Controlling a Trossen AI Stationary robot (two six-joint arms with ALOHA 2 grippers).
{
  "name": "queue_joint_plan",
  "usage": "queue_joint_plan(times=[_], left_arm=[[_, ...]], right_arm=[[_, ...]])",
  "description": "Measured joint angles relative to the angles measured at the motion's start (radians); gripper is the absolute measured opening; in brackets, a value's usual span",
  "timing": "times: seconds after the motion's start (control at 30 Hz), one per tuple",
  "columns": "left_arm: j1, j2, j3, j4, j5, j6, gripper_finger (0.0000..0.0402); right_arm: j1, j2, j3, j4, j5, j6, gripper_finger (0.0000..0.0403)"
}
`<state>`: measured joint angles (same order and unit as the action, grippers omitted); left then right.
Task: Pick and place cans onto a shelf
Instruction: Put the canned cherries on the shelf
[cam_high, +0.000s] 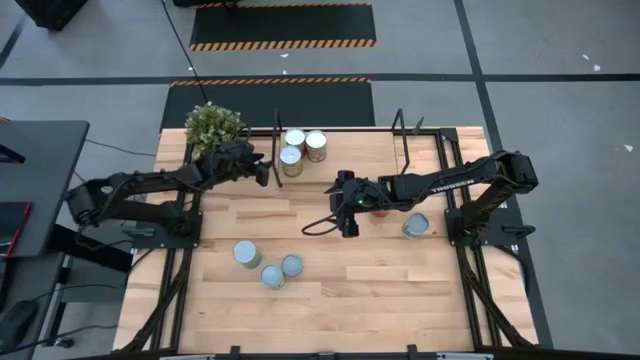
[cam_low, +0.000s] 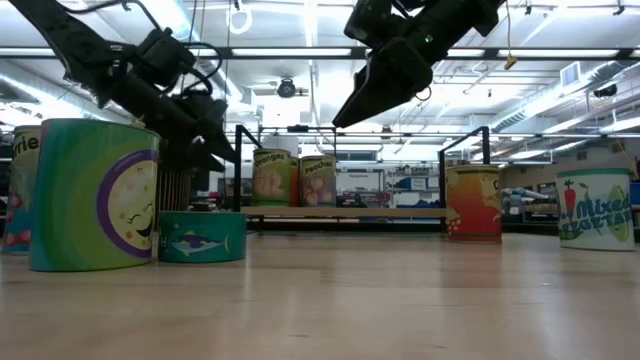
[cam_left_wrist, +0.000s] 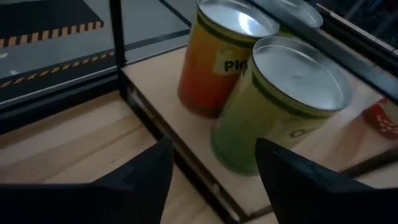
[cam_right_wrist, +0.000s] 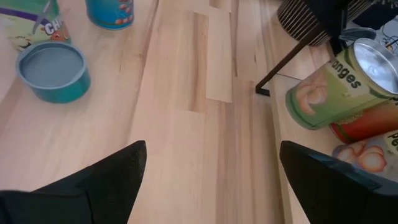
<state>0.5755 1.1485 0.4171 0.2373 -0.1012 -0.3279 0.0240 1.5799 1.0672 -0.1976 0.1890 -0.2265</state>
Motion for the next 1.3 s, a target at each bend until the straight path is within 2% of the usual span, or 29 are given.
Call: queue_joint_plan(times=[0.2, 0.33, 0.43, 0.53, 0.63, 0.73, 0.93, 1.07, 1.17, 1.3], left_arm=[[-0.007, -0.165, 0.000, -0.240, 0.004, 0.010, 0.0190], [-0.055, -0.247, 0.000, -0.376, 0.085, 0.005, 0.0172], [-0.132, -0.277, 0.014, -0.442, 0.134, 0.048, 0.0170], [-0.239, -0.281, 0.052, -0.496, 0.141, 0.120, 0.0170], [-0.349, -0.280, 0.094, -0.556, 0.121, 0.234, 0.0170], [-0.453, -0.281, 0.126, -0.593, 0.095, 0.251, 0.0181], [-0.620, -0.280, 0.243, -0.791, 0.049, 0.166, 0.0251], [-0.710, -0.279, 0.388, -1.026, 0.021, 0.070, 0.0295], [-0.784, -0.267, 0.468, -1.251, -0.056, -0.046, 0.0302], [-0.863, -0.250, 0.472, -1.401, -0.058, -0.185, 0.0292]], right_arm=[[0.023, 0.000, 0.000, -0.015, 0.000, 0.000, 0.0377], [0.027, 0.000, 0.000, -0.021, 0.000, -0.013, 0.0377], [0.026, 0.000, 0.000, -0.018, 0.000, -0.027, 0.0377], [0.025, 0.000, -0.007, 0.007, 0.000, -0.035, 0.0377], [0.025, 0.000, -0.026, 0.025, 0.000, -0.035, 0.0377], [0.025, 0.000, -0.038, 0.028, 0.000, -0.023, 0.0377], [0.028, 0.000, -0.045, 0.032, -0.001, -0.013, 0.0377], [0.027, 0.000, -0.045, 0.042, 0.000, -0.013, 0.0377], [0.028, 0.000, -0.045, 0.043, -0.001, -0.013, 0.0377], [0.027, 0.000, -0.045, 0.044, -0.001, -0.012, 0.0377]])
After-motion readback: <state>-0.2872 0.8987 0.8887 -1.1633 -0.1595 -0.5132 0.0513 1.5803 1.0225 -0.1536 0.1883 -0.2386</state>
